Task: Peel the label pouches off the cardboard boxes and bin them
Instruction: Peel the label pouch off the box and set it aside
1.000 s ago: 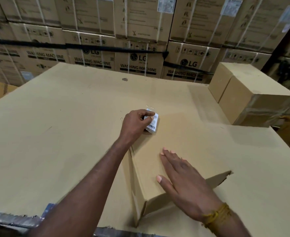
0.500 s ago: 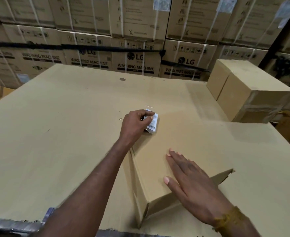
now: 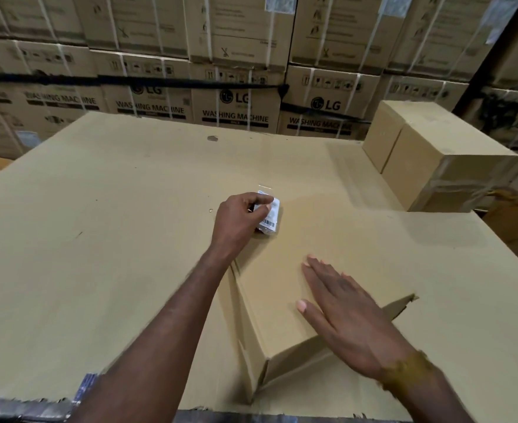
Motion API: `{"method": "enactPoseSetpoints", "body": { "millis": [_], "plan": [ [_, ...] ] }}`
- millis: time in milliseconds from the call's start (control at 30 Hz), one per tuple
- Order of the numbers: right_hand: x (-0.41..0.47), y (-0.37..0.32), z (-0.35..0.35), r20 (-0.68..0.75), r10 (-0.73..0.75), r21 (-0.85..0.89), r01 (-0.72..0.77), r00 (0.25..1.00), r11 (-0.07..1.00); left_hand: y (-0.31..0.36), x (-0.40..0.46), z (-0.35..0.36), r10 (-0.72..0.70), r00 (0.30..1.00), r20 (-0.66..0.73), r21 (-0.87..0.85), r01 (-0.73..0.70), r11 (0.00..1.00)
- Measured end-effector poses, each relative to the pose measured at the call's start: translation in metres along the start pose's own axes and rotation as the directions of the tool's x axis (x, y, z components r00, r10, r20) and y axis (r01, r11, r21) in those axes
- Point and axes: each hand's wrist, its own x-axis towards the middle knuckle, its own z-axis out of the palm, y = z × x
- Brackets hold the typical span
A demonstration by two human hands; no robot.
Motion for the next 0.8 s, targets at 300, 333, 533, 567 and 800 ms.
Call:
{"method": "enactPoseSetpoints", "body": {
  "millis": [300, 333, 533, 567, 800],
  "plan": [
    [0.08, 0.012, -0.011, -0.03, 0.107, 0.006, -0.107, 0.994, 0.994, -0.002, 0.002, 0.0, -0.008, 1.0, 0.024, -0.008, 0.008, 1.0],
    [0.077, 0.01, -0.009, -0.04, 0.106, -0.002, -0.106, 0.994, 0.994, -0.002, 0.002, -0.001, -0.007, 1.0, 0.021, -0.006, 0.008, 1.0],
    [-0.001, -0.003, 0.0, 0.0, 0.03, -0.016, -0.03, 1.0, 0.999, -0.002, 0.001, 0.0, -0.013, 1.0, -0.003, 0.003, 0.013, 1.0],
    [-0.001, -0.002, -0.002, 0.017, 0.04, -0.028, -0.04, 0.999, 0.999, -0.002, 0.002, 0.0, -0.016, 1.0, 0.0, 0.002, 0.016, 1.0],
    [0.078, -0.008, -0.004, -0.044, 0.092, -0.01, -0.092, 0.995, 0.996, -0.001, 0.002, 0.0, -0.01, 1.0, 0.009, -0.004, 0.01, 1.0]
  ]
}}
